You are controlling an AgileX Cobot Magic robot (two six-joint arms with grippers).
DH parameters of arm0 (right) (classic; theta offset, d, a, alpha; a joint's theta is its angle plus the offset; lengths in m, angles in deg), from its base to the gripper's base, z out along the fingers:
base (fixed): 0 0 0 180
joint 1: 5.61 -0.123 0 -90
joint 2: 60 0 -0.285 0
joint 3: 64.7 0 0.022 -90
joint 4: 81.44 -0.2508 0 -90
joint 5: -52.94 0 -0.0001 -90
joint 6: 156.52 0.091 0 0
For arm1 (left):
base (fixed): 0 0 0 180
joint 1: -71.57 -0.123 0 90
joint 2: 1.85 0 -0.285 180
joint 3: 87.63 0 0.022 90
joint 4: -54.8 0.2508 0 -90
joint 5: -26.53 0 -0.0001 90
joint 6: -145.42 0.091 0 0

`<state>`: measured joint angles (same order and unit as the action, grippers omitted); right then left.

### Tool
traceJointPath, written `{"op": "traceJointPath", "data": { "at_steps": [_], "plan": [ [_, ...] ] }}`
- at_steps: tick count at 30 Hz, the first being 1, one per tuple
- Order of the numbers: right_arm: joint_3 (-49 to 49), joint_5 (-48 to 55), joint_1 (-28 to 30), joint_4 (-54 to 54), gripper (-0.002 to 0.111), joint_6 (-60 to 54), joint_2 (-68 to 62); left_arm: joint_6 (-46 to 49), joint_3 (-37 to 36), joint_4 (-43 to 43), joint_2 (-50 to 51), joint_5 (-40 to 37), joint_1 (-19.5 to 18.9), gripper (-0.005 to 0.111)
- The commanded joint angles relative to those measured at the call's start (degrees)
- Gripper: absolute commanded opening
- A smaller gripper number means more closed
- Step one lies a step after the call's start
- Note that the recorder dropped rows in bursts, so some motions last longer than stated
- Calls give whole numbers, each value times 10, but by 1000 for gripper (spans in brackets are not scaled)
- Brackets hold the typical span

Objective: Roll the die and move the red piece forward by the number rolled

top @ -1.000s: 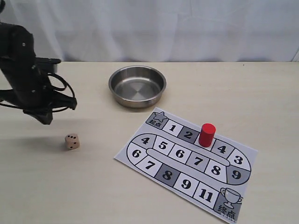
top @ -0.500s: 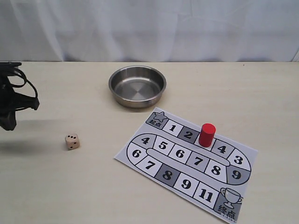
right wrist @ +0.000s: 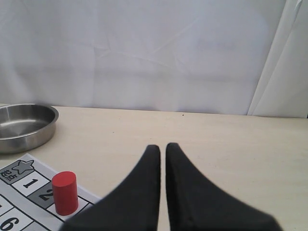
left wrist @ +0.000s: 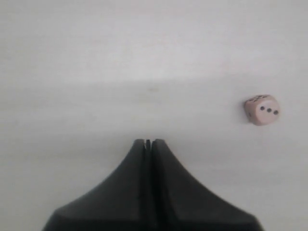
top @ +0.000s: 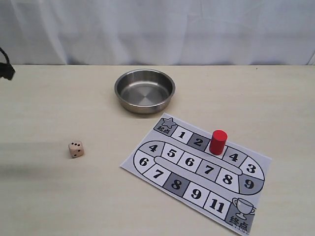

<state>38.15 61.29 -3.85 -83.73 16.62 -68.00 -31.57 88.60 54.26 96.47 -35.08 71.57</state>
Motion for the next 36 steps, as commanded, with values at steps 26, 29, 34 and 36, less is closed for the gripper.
{"op": "traceJointPath", "data": {
  "at_steps": [26, 29, 34, 36],
  "plan": [
    [-1, -3, 1, 1, 4, 0, 2, 19, -1, -3, -682, -84, 0, 0],
    [-1, -3, 1, 1, 4, 0, 2, 19, -1, -4, -735, -84, 0, 0],
    [-1, -3, 1, 1, 4, 0, 2, 19, -1, -2, -815, -84, 0, 0],
    [-1, -3, 1, 1, 4, 0, 2, 19, -1, -2, -843, -84, 0, 0]
  ]
}}
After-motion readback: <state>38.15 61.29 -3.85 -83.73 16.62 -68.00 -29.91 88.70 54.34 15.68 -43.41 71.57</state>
